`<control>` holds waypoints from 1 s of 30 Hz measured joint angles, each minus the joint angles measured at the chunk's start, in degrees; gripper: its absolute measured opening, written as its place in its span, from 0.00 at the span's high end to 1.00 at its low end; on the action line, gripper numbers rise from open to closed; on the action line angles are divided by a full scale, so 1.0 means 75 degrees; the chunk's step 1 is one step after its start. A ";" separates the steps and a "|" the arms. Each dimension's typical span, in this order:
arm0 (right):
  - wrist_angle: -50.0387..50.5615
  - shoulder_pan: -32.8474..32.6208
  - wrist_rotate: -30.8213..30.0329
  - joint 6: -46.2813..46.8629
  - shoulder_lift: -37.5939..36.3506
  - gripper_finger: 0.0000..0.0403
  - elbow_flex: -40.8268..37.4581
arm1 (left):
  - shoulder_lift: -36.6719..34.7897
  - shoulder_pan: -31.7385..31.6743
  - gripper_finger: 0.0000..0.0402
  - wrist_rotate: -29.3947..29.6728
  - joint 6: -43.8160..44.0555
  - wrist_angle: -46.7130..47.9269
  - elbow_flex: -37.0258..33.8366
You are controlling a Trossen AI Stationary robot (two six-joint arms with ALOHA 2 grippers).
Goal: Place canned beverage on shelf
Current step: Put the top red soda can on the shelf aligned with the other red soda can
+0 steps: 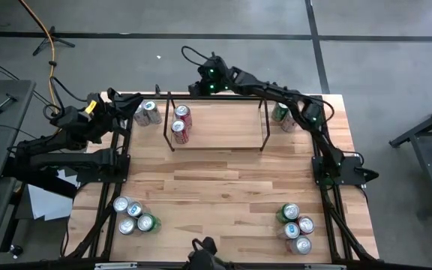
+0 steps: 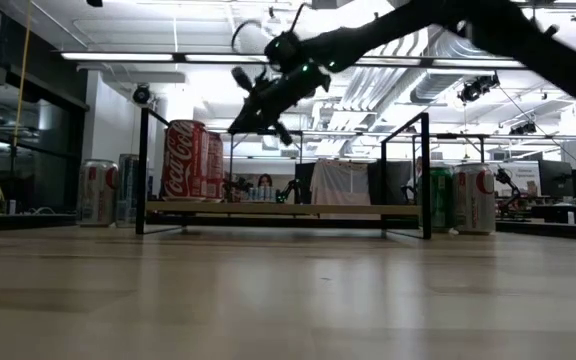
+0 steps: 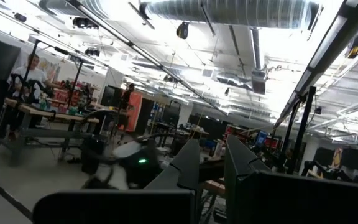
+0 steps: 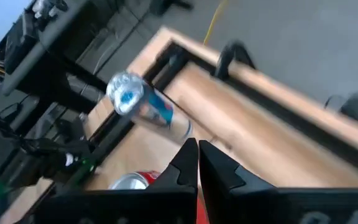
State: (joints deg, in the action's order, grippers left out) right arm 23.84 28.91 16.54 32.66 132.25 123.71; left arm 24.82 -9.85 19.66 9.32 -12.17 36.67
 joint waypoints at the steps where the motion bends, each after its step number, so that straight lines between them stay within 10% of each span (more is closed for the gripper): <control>1: 0.0249 0.0022 0.0282 0.0174 0.0238 1.00 0.0317 | 0.0002 0.0000 1.00 0.0000 -0.0002 0.0021 0.0000; 5: 0.0831 -0.0061 0.0924 0.0396 0.1117 1.00 0.1486 | 0.0025 0.0000 1.00 -0.0002 0.0003 0.0035 0.0000; 30: 0.0558 -0.0505 0.0879 0.0103 0.1197 1.00 0.1139 | 0.0017 0.0000 1.00 0.0000 0.0055 0.0039 -0.0003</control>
State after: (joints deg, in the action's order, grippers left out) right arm 28.02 25.12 23.14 33.43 141.23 132.25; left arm 24.95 -9.85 19.66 9.74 -11.88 36.64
